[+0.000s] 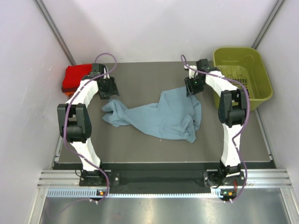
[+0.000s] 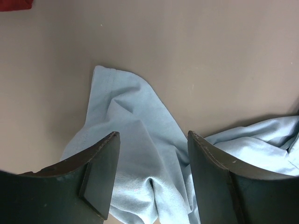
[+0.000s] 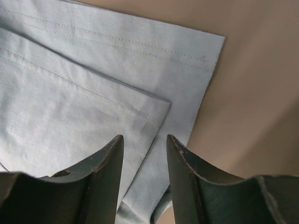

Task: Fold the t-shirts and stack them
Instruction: Flatten the tshirt out

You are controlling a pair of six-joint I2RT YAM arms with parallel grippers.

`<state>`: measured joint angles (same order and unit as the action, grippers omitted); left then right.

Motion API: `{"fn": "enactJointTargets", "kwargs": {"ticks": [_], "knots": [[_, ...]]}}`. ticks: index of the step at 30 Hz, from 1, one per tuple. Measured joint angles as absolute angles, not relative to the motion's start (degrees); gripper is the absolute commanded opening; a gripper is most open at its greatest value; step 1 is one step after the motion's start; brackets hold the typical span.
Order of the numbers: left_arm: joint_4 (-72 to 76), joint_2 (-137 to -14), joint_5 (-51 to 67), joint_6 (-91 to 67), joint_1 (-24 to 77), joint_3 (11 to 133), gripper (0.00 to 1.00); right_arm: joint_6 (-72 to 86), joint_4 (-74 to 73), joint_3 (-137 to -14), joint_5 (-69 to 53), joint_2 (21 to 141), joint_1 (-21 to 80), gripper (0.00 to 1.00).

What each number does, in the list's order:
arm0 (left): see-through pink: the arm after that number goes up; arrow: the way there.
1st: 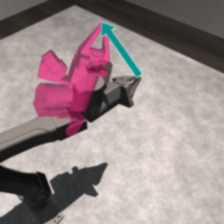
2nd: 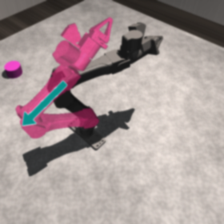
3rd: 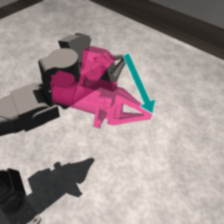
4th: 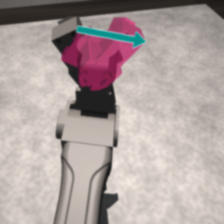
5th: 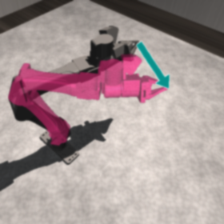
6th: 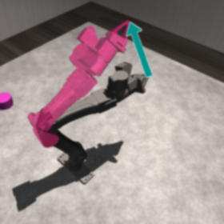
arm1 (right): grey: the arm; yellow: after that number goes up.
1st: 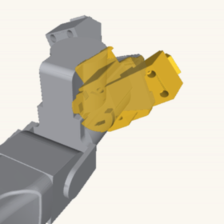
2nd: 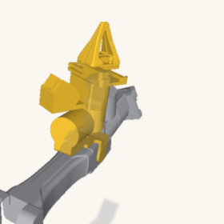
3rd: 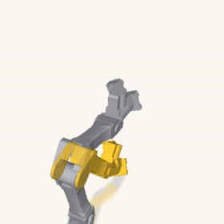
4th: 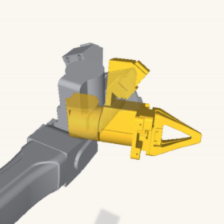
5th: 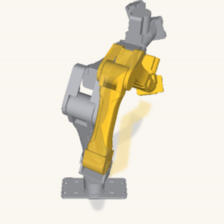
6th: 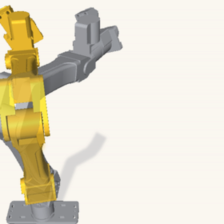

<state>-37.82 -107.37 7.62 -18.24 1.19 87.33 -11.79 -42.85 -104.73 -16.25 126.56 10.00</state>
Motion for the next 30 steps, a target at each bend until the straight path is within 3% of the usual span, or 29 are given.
{"fn": "enactJointTargets", "kwargs": {"ticks": [8,11,15,19,30], "knots": [[-37.63,-107.35,7.57,-18.26,1.23,87.33,0.64,-11.79,-43.03,-104.75,-16.82,127.63,10.00,0.40],[-37.63,-107.28,7.40,-18.26,1.23,87.33,0.64,-11.90,-43.11,-104.75,-16.86,128.44,10.07,0.33],[-37.60,-106.96,6.83,-18.26,1.23,87.31,0.64,-11.94,-43.07,-104.81,-16.91,129.12,10.11,0.13],[-37.54,-106.41,6.42,-18.24,1.23,87.15,0.64,-12.01,-43.35,-105.08,-17.15,129.12,10.22,0.00],[-37.41,-106.26,6.15,-18.28,1.23,87.13,0.64,-12.71,-48.23,-104.62,-17.89,122.19,12.34,0.00]]}}
